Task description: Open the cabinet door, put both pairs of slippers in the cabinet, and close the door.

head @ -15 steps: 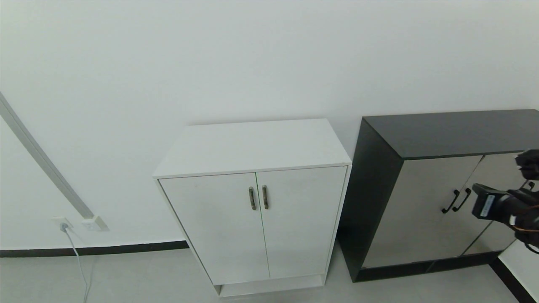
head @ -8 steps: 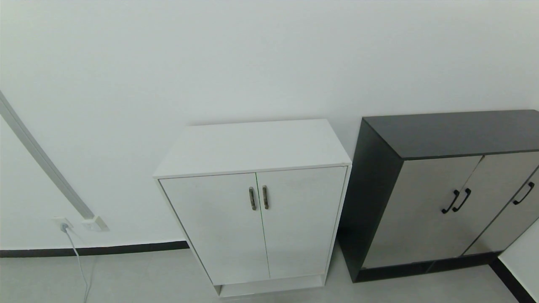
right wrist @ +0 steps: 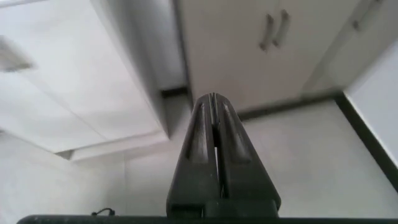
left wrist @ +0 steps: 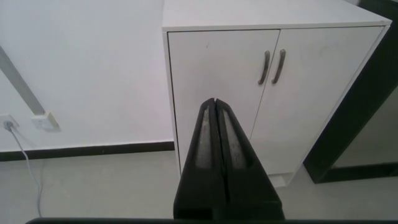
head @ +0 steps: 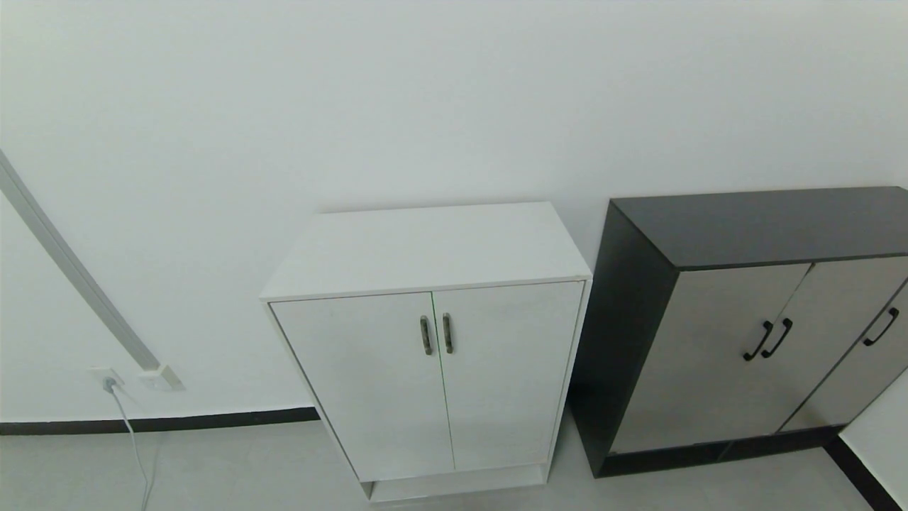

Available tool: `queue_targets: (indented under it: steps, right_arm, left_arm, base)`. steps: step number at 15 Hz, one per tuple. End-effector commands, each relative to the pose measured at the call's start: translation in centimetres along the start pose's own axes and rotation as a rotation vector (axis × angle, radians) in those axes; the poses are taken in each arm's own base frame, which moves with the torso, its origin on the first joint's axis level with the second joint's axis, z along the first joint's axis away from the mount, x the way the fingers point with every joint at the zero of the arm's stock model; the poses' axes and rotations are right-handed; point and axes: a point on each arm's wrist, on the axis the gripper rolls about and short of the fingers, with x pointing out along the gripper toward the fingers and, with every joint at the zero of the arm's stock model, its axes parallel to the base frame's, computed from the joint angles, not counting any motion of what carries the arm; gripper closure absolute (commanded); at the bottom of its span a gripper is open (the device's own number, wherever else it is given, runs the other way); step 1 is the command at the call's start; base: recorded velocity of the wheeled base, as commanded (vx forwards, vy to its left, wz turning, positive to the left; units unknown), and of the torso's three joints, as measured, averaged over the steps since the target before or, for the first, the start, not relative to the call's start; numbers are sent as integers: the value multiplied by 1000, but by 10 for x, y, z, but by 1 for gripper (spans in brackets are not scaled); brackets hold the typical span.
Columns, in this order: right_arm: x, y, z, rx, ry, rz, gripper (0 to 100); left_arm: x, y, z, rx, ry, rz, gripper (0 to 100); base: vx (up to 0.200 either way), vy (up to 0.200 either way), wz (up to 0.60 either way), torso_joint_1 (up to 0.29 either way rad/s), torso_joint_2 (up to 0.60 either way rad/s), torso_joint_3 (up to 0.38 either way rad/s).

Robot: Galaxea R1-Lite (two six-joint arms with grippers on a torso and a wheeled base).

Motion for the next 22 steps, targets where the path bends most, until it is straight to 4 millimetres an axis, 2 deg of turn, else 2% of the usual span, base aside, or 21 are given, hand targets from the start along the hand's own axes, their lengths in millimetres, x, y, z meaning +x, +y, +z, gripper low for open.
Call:
queue_targets:
  steps: [1,3,7,12,16,18,19,22]
  right_arm:
    - [-6,0,-28,-53,-40,21,100]
    - [-7,0,-36,-95,-60,25,100]
    - [-11,0,-38,-90,-99,23,100]
    - [-22,-1,-46,-120,-259,57,100]
    - [-21,-1,-46,-104,-251,67,100]
    - [-16,-2,-51,-55,-222,37,100]
    - [-13,-1,-48,20,-200,-32,100]
    - [-15,-1,-49,-38,-228,32,100]
  left_arm:
    - [0,0,0,0,0,2,100]
    - [0,0,0,0,0,2,100]
    - [0,0,0,0,0,5,100]
    - [0,0,0,1,0,6,100]
    - [0,0,0,-2,0,8,100]
    - [0,0,0,-3,0,9,100]
    - [0,0,0,-5,0,18,100]
    - [0,0,0,-6,0,21,100]
  base:
    - [0,0,0,0,0,0]
    - [0,0,0,0,0,0]
    - [0,0,0,0,0,0]
    - [0,0,0,0,0,0]
    - [0,0,0,0,0,0]
    - [0,0,0,0,0,0]
    - [0,0,0,0,0,0]
    - [0,0,0,0,0,0]
